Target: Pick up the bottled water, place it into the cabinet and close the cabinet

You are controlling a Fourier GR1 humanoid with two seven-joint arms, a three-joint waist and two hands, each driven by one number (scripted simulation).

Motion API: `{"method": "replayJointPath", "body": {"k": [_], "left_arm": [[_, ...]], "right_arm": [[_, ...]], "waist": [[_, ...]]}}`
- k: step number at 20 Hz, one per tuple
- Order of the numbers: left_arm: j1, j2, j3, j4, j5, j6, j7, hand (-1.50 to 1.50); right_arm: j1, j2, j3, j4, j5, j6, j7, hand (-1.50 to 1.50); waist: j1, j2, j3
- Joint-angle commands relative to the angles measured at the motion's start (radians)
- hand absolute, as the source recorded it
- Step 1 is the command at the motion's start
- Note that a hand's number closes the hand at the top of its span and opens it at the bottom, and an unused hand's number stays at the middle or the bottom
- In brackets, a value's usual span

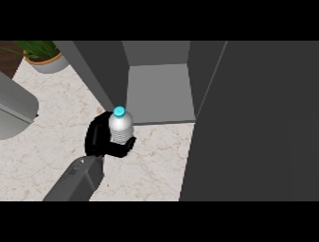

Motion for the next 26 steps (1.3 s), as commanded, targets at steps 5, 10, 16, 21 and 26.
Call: {"method": "replayJointPath", "body": {"k": [5, 10, 16, 21, 26], "left_arm": [[-0.251, -0.067, -0.073, -0.086, 0.018, 0.159, 0.136, 1.5], [-0.257, -0.066, -0.107, -0.101, 0.005, 0.267, 0.13, 1.5], [-0.248, -0.066, -0.123, -0.088, 0.002, 0.381, 0.126, 1.5], [-0.238, -0.066, -0.128, -0.088, 0.016, 0.461, 0.151, 1.5], [-0.243, -0.053, -0.134, -0.075, 0.002, 0.534, 0.167, 1.5]], "right_arm": [[-0.007, -0.001, -0.073, 0.028, -0.153, 0.044, -0.006, -1.5], [-0.02, -0.017, -0.108, 0.053, -0.184, 0.076, -0.03, -1.5], [-0.03, -0.051, -0.137, 0.061, -0.249, 0.124, -0.027, -1.5], [-0.025, -0.063, -0.166, 0.086, -0.298, 0.15, -0.029, -1.5], [-0.05, -0.075, -0.18, 0.105, -0.326, 0.16, -0.03, -1.5]], "waist": [[-0.042, 0.002, -0.003], [-0.066, 0.003, -0.001], [-0.095, 0.011, -0.003], [-0.113, 0.017, -0.004], [-0.105, 0.026, -0.005]]}}
